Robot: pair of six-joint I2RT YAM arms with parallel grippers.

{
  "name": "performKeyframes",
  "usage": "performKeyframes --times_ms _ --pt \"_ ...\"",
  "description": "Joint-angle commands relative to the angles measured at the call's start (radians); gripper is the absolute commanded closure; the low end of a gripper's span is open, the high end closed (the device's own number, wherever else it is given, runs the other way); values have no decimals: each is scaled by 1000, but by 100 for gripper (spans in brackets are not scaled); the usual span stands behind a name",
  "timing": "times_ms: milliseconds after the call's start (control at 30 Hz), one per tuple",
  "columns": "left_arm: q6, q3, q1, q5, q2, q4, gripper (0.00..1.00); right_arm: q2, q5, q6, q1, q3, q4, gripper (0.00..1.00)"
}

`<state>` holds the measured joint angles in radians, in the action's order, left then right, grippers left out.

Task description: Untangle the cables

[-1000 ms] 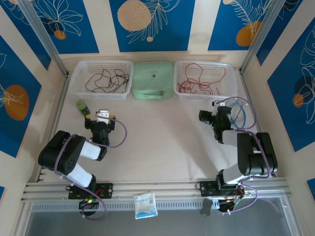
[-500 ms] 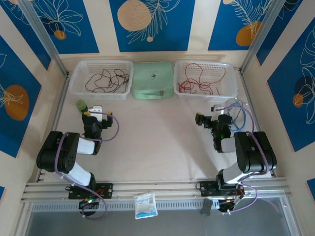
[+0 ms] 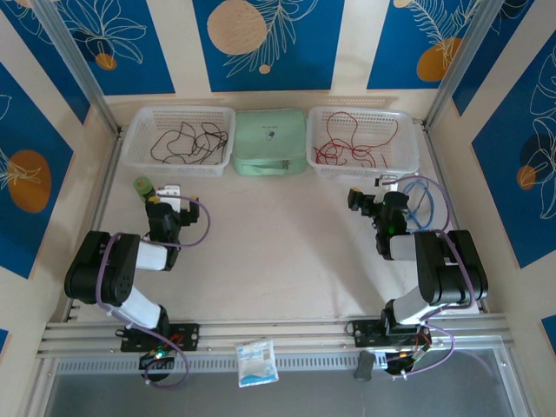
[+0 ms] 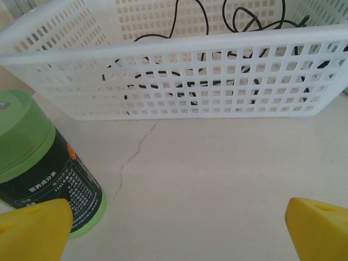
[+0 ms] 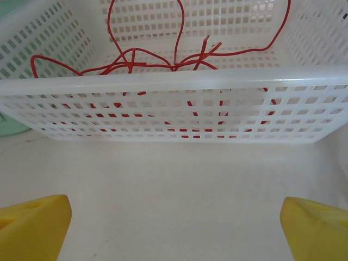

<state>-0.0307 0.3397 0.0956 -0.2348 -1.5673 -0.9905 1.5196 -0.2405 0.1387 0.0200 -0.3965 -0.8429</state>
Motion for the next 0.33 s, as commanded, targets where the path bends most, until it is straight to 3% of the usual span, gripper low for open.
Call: performKeyframes --times_ms 0,300 --pt "15 21 -6 18 -3 14 0 -1 -24 7 4 4 -5 1" --pt "12 18 -5 17 0 9 0 -1 -25 7 5 3 -4 1"
